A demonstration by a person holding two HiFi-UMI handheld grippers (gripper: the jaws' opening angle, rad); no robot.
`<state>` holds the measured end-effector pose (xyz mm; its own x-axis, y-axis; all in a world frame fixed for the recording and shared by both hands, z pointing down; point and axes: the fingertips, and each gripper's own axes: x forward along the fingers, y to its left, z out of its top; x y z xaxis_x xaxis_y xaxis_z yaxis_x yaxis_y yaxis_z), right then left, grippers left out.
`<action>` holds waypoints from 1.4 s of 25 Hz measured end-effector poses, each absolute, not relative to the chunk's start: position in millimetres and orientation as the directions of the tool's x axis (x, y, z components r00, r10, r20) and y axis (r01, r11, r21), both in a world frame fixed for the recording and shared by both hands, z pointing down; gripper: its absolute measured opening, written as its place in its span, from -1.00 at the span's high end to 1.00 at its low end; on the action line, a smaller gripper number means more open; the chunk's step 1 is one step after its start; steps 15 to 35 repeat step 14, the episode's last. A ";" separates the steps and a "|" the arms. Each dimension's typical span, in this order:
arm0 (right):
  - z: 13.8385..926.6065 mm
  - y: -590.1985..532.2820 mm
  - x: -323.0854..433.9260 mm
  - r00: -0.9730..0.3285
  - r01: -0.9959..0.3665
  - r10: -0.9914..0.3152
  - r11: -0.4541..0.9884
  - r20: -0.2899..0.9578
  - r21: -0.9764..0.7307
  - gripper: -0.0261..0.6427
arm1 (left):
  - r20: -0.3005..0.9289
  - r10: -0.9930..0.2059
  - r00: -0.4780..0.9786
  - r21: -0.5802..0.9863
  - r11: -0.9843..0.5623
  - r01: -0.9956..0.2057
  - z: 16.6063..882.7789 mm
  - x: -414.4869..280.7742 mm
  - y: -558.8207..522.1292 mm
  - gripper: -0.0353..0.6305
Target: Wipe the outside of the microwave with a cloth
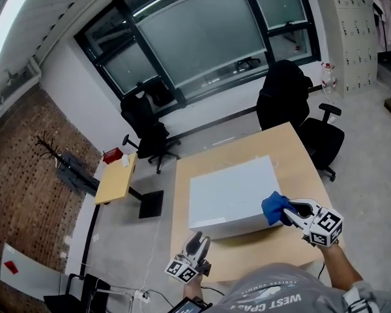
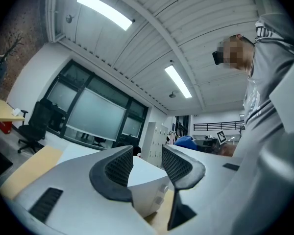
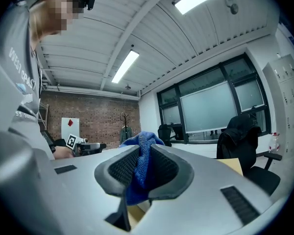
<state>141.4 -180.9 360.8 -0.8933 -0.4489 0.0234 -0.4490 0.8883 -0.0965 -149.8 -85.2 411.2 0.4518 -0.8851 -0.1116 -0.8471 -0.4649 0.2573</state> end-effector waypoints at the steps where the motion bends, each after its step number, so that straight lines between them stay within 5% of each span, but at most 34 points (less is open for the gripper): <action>1: 361.0 -180.7 143.2 -0.892 -0.452 -0.452 0.887 0.026 -0.096 0.70 | -0.113 -0.885 0.452 0.258 -0.466 -0.846 411.5 -148.7 -84.6 0.30; 35: 359.2 -169.6 152.0 -0.892 -0.451 -0.451 0.886 0.029 -0.103 0.70 | -0.122 -0.888 0.444 0.273 -0.460 -0.845 410.8 -143.7 -71.8 0.30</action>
